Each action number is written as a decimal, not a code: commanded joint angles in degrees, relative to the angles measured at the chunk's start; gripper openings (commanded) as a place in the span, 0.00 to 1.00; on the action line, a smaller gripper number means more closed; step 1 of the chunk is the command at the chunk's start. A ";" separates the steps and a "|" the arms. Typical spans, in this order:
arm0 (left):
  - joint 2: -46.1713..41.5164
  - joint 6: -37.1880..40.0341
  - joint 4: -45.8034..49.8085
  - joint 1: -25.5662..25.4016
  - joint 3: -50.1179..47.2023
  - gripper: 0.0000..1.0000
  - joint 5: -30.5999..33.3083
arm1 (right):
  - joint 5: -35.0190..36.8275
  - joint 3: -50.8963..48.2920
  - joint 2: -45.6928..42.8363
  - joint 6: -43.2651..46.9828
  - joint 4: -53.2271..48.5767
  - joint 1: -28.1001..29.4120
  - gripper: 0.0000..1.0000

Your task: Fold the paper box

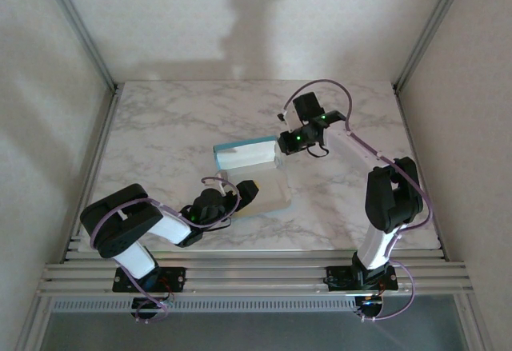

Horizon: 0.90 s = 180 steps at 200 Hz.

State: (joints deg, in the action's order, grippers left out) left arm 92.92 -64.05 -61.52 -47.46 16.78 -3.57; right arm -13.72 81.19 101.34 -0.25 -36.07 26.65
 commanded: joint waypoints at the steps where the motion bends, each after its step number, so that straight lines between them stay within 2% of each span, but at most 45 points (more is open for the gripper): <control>1: -0.29 1.03 4.16 -0.60 -0.34 0.99 1.01 | 0.17 -0.76 -1.94 -1.37 0.63 1.21 0.10; 129: -2.07 1.86 5.48 -0.61 0.42 0.99 0.49 | 4.25 -7.35 -4.11 -5.20 5.27 3.53 0.10; 159: -6.85 5.13 9.43 0.04 2.34 0.99 -2.28 | 6.50 -8.91 -4.79 -5.04 6.27 4.35 0.10; 180: -12.25 10.13 17.52 0.68 5.88 0.99 -5.40 | 6.71 -9.70 -5.27 -4.26 7.06 4.74 0.10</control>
State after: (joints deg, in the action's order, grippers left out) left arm 87.07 -60.55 -53.49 -47.51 17.93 -4.82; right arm -8.86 73.32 97.47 -4.75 -29.56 30.44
